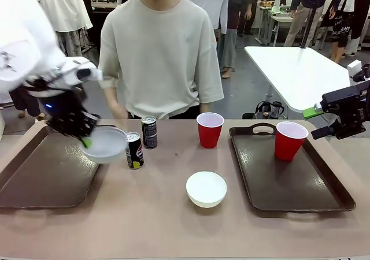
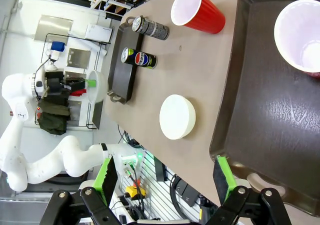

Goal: Prepare tableware on both trays.
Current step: Pick up a Picnic Bowl from the table and place it on a Handle tray.

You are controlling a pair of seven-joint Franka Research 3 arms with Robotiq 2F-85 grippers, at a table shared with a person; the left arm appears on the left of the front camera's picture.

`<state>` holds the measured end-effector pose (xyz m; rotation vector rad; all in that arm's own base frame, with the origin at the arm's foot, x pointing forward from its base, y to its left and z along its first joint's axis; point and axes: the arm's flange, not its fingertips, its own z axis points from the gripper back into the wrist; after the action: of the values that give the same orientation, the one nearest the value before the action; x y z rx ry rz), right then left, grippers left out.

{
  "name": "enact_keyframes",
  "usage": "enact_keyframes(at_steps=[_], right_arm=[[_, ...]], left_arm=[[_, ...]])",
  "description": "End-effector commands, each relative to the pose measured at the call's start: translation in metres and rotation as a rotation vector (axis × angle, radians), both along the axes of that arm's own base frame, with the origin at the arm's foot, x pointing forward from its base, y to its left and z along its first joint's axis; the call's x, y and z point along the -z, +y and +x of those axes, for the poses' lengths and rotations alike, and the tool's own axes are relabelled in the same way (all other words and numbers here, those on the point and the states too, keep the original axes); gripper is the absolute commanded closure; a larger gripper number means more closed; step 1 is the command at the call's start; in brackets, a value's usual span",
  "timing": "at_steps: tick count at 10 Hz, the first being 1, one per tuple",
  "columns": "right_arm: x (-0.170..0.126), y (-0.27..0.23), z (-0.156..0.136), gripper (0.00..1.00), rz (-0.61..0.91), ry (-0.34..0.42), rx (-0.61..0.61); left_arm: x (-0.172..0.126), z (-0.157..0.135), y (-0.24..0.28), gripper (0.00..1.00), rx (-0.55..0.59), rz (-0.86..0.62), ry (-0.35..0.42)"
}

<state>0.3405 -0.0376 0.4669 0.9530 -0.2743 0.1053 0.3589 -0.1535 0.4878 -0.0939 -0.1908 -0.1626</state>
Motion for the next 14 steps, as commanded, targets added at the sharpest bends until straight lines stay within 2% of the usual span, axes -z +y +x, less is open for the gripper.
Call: enact_keyframes(at_steps=[1, 3, 7, 10, 11, 14], right_arm=[[0.0, 0.001, 0.002, 0.0, 0.029, -0.004, 0.002], [0.0, 0.001, 0.002, 0.0, 0.029, -0.004, 0.002], [0.0, 0.001, 0.002, 0.0, 0.029, -0.004, 0.002], [0.0, 0.001, 0.002, 0.0, 0.029, -0.004, 0.002], [0.0, 0.001, 0.002, 0.0, 0.029, -0.004, 0.002], [0.0, 0.001, 0.002, 0.0, 0.029, -0.004, 0.002]], left_arm=[[-0.017, -0.009, 0.051, 0.96, -0.012, 0.022, -0.053], [-0.025, -0.001, 0.096, 0.96, -0.031, 0.039, -0.049], [0.01, 0.009, 0.153, 0.96, -0.127, 0.035, -0.052], [0.043, 0.012, 0.164, 0.96, -0.157, 0.032, 0.008], [0.025, 0.008, 0.158, 0.96, -0.155, 0.025, -0.007], [0.034, 0.012, 0.16, 0.96, -0.16, 0.026, 0.007]])
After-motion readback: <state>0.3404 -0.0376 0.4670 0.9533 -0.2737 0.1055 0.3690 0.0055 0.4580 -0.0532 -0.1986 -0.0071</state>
